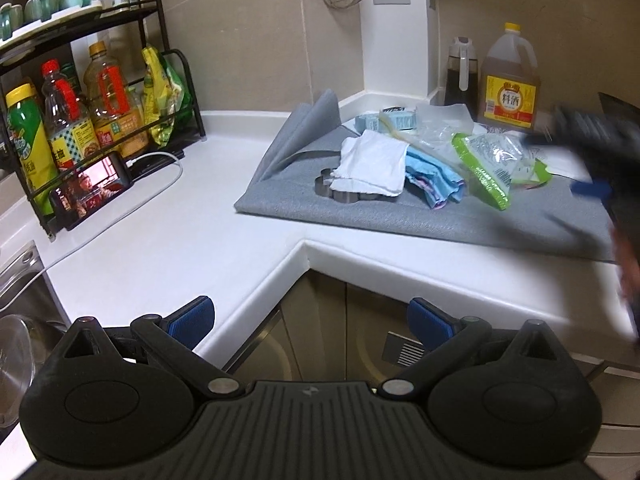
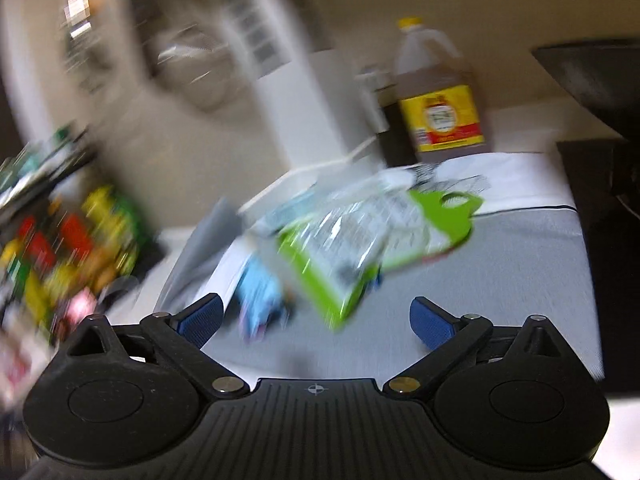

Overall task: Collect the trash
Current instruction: 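Raise both tools back toward the grey mat on the counter, then grasp the green snack bag with the right tool while left grasps the white tissue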

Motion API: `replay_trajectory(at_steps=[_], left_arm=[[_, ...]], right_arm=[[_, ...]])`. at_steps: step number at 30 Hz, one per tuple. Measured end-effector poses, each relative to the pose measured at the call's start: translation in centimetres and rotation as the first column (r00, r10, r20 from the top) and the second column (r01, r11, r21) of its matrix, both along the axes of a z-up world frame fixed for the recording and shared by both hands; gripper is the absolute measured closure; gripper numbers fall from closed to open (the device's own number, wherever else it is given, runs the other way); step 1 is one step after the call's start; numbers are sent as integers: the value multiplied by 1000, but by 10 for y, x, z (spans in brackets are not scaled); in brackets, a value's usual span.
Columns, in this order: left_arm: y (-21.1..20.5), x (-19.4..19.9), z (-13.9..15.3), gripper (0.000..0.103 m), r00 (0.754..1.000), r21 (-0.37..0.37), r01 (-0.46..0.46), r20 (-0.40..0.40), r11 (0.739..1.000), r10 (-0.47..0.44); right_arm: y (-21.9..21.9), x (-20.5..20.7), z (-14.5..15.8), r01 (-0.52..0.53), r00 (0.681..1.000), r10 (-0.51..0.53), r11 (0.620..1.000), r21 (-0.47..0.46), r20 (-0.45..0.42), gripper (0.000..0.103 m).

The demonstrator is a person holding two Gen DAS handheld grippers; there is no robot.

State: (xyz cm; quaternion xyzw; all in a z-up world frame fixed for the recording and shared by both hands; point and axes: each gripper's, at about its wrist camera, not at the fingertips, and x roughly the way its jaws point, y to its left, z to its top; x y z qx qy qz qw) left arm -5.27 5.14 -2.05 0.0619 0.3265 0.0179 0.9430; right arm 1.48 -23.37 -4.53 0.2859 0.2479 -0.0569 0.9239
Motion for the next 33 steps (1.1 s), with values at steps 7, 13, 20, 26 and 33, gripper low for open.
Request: replay_trajectory(at_steps=[7,13,20,26,33], left_arm=[[17,-6,2,0,999,0,-40,-9,999,40],[23,-1,9,0,998,-4,-54,6,999,55],[5,42,36,0,997,-48,36,77,998,-32],[-37,137,46,0,956,20,288,50,957,-289],[-69,228,1,0,927,144,369,-130,918,-352]], right_arm=[[-37,99,-16,418,901,-388,896,147,-194,2],[-30,127,-48,226,942,-197,971,81,-273,48],[-41,56,-45,115,979,-110,993,18,-171,84],[-41,11,-45,79,988,-84,996,-47,-132,84],[-42,11,-58,48,992,-56,996,-80,-112,82]])
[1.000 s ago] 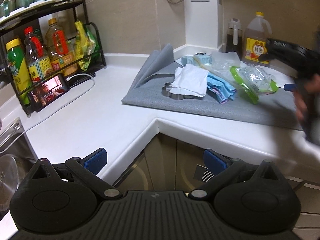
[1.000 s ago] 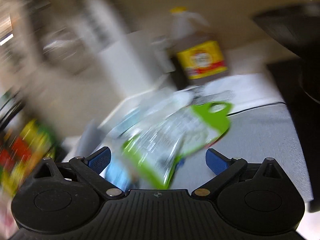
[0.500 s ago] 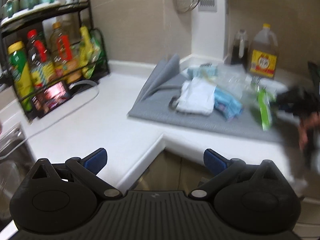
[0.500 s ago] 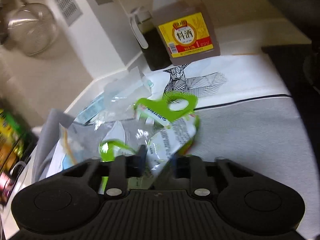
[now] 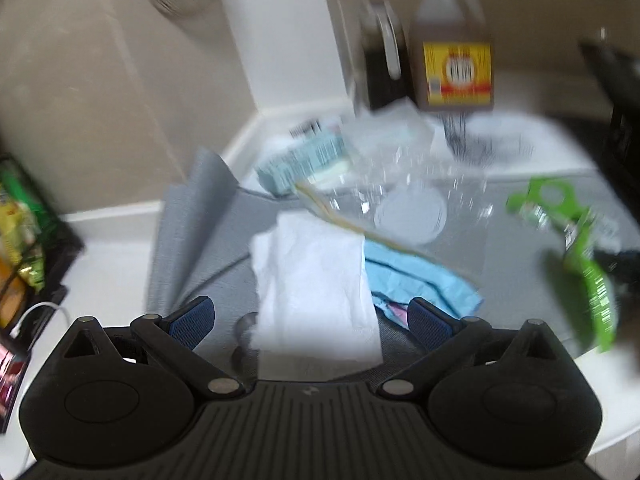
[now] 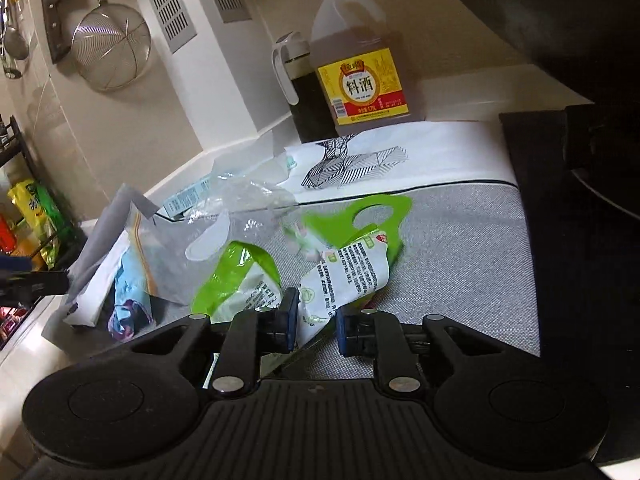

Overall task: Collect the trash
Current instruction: 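Grasp the green snack bag with the right tool while left grasps the white tissue, then carry the held tissue and green snack bag down over the blue bin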

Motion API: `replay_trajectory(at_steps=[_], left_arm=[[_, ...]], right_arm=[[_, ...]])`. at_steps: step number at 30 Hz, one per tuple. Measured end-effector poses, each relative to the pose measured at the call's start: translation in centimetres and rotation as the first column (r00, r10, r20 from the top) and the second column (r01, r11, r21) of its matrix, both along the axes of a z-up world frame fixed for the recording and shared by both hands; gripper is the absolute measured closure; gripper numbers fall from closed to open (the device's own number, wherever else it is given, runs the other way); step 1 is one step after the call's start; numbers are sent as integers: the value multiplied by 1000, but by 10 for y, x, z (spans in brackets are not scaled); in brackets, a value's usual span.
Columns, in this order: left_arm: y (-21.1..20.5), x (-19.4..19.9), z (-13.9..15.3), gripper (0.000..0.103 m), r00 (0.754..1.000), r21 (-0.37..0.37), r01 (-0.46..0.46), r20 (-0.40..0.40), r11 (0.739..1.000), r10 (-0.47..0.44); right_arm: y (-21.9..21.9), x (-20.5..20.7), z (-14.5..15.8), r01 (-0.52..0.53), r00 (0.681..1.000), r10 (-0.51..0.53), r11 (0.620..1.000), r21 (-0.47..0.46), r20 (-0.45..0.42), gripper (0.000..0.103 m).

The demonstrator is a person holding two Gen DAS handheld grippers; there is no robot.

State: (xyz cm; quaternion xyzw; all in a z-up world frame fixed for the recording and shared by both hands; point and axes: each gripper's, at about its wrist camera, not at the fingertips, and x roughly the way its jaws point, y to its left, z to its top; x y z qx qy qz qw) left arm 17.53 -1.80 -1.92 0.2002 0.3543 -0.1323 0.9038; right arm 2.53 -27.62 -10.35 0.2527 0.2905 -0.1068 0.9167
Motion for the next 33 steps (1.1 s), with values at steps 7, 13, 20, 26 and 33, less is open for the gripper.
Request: replay_trajectory(at_steps=[7,13,20,26,33], left_arm=[[-10,38,-34,4,998,79,-35,-41,996,39],[-4,43,-26,81,992,9,-108,-60,994,108],[9,10,18,99,993,-106,-107,41,989,112],[27,-27,61,99,986,-231,-106,104,967,133],[39,-82,79,99,980,-285,-72,159,956,122]], right_arm=[[-8,-3,-7,13,999,-16,997,80,31,82],[-9,-4,-9,11,999,-14,995,95,38,82],[-7,-8,-2,19,999,-22,998,60,50,82],[-11,-18,20,38,996,-42,998,54,77,82],[0,-35,49,21,989,-24,1000,16,143,82]])
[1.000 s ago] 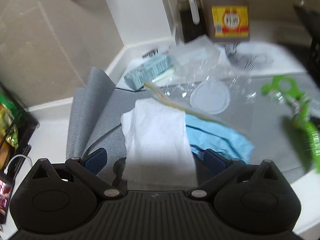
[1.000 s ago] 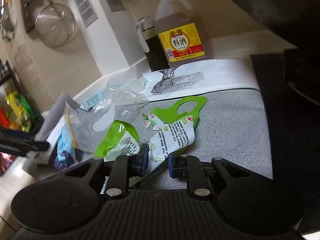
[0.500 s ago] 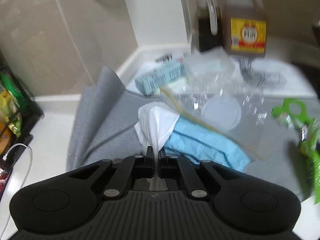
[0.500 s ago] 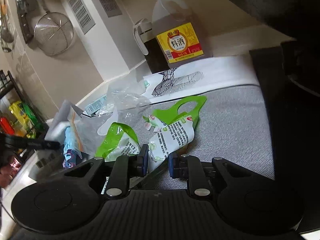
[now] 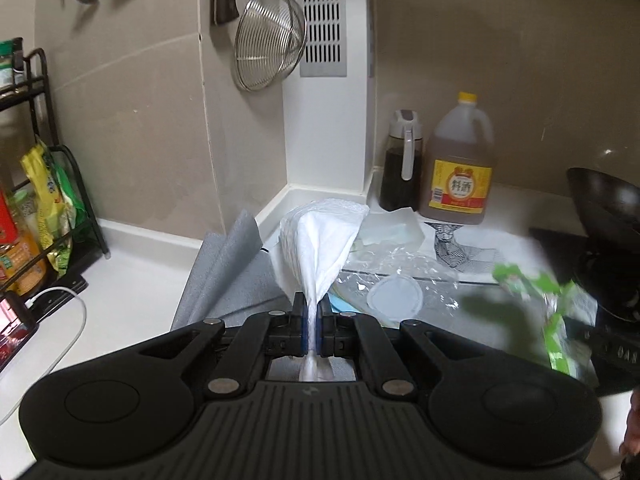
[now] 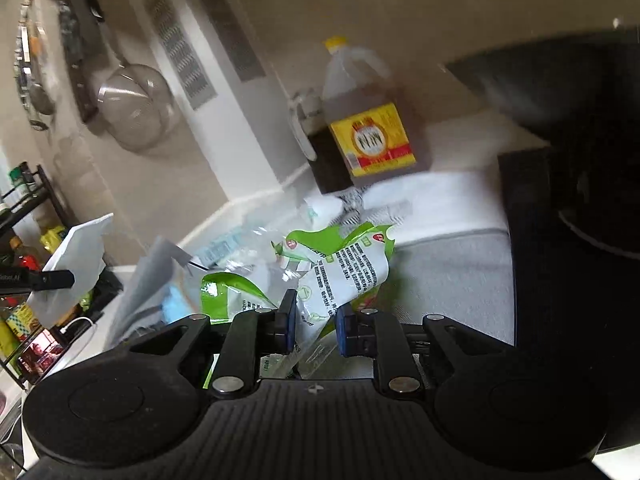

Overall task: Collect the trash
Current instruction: 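Carry the held tissue and green snack bag down over the blue bin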

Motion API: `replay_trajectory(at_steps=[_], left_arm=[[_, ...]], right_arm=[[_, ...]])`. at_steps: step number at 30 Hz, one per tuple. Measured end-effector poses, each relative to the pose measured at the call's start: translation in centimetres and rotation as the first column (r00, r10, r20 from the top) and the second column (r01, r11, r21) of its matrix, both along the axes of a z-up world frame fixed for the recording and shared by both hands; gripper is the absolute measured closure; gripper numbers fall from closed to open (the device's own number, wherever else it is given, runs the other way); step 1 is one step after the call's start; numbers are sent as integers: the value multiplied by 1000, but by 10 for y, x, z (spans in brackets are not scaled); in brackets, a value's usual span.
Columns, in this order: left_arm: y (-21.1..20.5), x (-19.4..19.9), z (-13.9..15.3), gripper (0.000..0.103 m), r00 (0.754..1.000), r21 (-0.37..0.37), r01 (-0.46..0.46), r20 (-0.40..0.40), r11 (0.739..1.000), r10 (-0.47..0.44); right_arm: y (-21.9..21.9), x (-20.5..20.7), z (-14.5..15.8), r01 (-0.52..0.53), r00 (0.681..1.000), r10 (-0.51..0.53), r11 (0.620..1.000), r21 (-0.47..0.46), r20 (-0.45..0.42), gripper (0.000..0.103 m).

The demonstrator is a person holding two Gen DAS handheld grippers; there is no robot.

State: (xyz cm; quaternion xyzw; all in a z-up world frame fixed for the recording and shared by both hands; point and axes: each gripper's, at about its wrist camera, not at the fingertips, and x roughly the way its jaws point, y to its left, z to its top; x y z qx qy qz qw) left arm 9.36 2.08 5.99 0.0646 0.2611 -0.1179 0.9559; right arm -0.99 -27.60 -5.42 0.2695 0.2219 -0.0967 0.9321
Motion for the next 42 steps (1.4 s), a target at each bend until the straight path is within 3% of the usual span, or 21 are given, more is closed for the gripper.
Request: replay_trajectory(at_steps=[11,19,24,30,34,39,42], left_arm=[[32,-117,-20,99,999,-4,-29,31,1000,29],[64,-202,-38,99,995,18,-95,5,995,95],[77,-239,-61,99,986,-4,-158,-54,987,157],[82,-275,-97,99,965,-13,-227,-138,974,223],[84,-292,-111,99,955,-5,-260,-150,965,257],[85,-302,-123,99,943,-27,-282,-189,959,272],[79,-305,-126,99,945,0,-275,-186,961,270]], right_arm=[[34,-45,48,-117,987,123,991,-67,106,82],[81,-90,63,-327,935,340,936,-127,101,82],[105,-110,53,-416,904,424,902,-115,53,82],[134,-128,17,-494,869,490,867,-65,-67,82],[151,-139,-3,-529,844,520,847,-48,-135,82],[167,-149,-11,-559,822,543,827,-58,-172,82],[171,-149,-8,-567,817,550,821,-69,-174,82]])
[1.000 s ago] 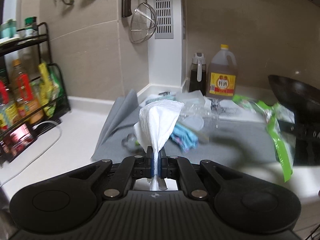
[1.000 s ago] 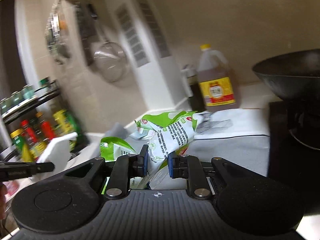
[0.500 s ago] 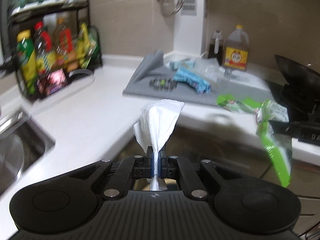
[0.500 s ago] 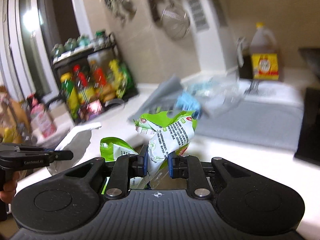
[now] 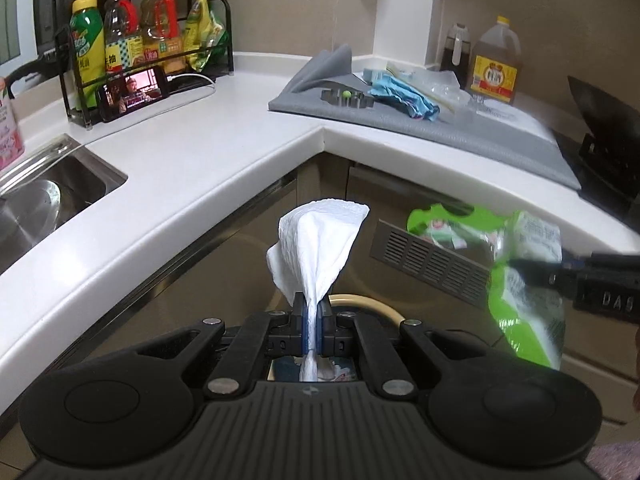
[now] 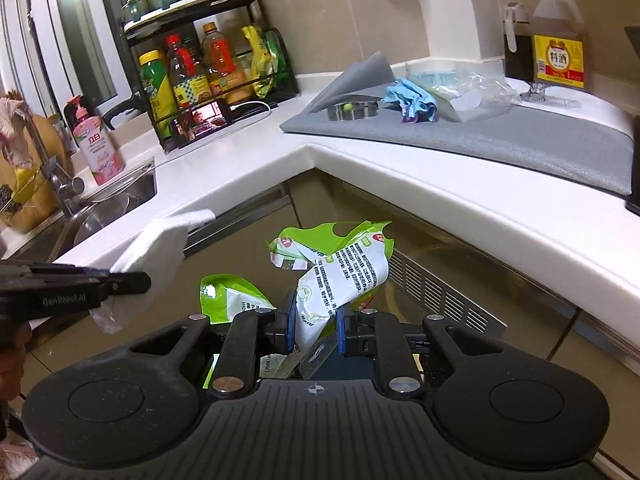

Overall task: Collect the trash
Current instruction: 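Carry the held tissue and green snack bag down over the blue bin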

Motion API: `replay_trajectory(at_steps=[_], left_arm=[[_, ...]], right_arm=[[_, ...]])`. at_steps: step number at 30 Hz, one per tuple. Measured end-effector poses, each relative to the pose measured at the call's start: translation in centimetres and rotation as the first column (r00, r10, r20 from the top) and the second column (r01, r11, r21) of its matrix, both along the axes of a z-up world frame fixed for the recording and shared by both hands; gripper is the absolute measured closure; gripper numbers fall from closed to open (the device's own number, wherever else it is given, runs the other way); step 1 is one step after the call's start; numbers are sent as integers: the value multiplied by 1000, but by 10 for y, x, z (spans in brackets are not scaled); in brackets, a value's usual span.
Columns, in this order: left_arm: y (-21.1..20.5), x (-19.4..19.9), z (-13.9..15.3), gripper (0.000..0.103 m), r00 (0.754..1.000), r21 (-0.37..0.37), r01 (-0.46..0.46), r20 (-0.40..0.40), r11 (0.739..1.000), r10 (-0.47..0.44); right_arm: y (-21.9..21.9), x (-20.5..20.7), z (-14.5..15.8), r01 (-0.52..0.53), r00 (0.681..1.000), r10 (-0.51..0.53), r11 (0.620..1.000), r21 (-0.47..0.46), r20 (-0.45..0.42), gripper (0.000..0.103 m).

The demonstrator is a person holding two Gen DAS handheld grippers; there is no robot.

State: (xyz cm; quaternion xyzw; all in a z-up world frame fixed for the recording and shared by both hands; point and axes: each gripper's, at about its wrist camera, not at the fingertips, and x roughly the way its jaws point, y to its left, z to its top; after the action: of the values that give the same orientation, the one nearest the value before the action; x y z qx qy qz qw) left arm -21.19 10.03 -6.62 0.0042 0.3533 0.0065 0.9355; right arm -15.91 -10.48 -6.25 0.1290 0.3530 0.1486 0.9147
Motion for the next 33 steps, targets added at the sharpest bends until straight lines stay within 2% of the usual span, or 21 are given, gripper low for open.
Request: replay_trajectory(at_steps=[33], left_arm=[[-9,2,-10,99,998,-1,34,-43,999,-34]], right_arm=[[10,5,-3,-14,1000,13,999,-38,-16,82]])
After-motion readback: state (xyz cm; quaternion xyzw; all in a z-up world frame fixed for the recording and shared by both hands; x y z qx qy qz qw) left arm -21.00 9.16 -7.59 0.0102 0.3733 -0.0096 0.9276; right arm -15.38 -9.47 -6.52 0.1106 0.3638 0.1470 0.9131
